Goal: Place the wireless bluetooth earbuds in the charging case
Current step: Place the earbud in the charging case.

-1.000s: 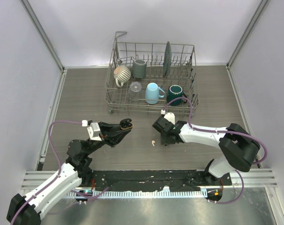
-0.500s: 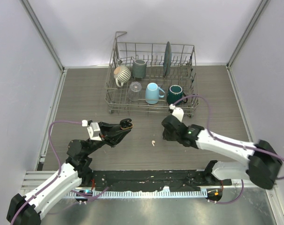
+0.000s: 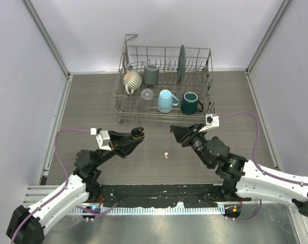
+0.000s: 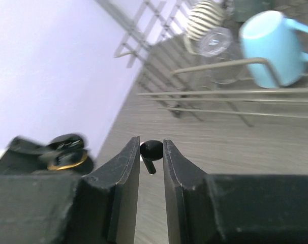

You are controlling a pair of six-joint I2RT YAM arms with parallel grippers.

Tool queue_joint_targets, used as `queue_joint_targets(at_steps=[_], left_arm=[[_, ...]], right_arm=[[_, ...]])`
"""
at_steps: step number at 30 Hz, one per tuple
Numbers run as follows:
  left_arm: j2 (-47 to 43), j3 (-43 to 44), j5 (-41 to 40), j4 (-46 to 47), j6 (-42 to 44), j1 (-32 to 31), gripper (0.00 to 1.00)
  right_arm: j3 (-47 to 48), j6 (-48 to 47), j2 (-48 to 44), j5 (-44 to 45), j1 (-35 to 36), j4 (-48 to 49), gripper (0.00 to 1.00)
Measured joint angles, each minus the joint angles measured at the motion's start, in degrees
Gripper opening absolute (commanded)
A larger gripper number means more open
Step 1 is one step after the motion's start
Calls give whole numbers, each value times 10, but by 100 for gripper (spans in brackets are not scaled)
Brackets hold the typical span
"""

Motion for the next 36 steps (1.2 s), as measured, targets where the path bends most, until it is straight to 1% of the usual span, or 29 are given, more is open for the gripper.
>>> queue_joint_targets(at_steps=[4,8,11,15,18,25,36], left_arm=[[4,0,0,12,-2,0,0],[4,0,0,21,-2,0,0],[4,0,1,23,-2,0,0],[4,0,6,23,-1,0,0],[7,0,14,24,0,0,0],[16,0,26,24,3,0,0],[17,4,32,25,6,-1,0]], right_arm=[[-20,-83,21,35,89,160,1],[-23,-153,79,43,141,314,1],[-22,-186,123,45,162,391,1],[-13,-209,178,42,174,451,1],[-5,-217,199,39,174,473,1],[34,-221,221,26,174,478,1],[52,-198,250,20,174,453,1]])
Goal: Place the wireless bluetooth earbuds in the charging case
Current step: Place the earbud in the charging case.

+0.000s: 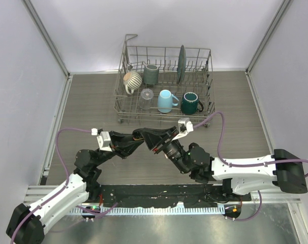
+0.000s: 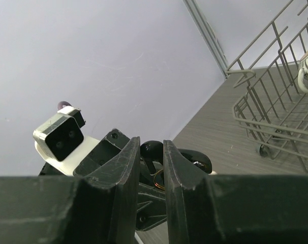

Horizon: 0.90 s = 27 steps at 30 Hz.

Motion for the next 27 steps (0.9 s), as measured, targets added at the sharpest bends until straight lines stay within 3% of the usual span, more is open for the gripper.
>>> queue_joint_targets(at_steps=[27], left_arm=[[0,9,3,-1,0,-5,0]], right_arm=[[43,22,35,-3,0,-89,1]])
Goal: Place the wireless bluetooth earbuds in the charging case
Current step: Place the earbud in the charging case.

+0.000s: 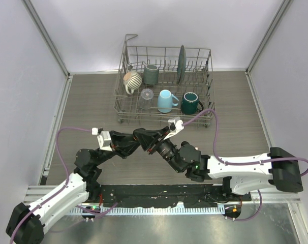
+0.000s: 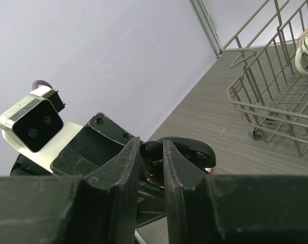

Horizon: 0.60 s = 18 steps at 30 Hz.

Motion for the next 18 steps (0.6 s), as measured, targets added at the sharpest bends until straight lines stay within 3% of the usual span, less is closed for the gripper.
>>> queue_joint_targets(at_steps=[18], left_arm=[[-13,0,-9,-8,0,0,0]], right_arm=[[2,-2,16,9,0,27,1]])
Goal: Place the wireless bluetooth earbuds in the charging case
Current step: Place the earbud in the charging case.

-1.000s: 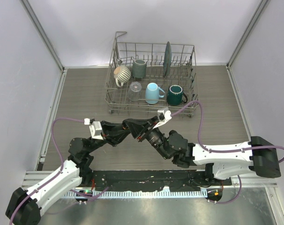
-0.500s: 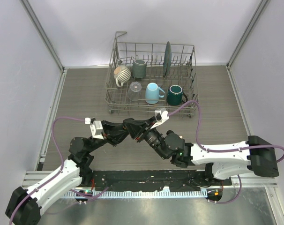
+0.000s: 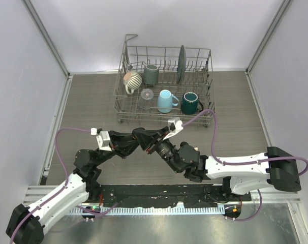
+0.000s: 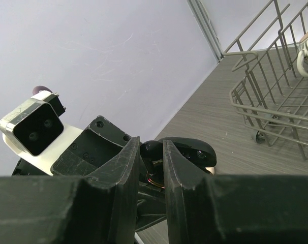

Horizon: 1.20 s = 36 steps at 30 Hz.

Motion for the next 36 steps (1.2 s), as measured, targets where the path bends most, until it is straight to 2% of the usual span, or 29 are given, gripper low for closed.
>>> queue_joint_targets(at_steps=[18,36], left_arm=[[0,0,-38,4,-5,-4,0],[9,-2,-66,13,-7,-8,0]], right_arm=[[-5,-44,29,1,0,75,1],[-9,-87,5,-6,0,105,1]])
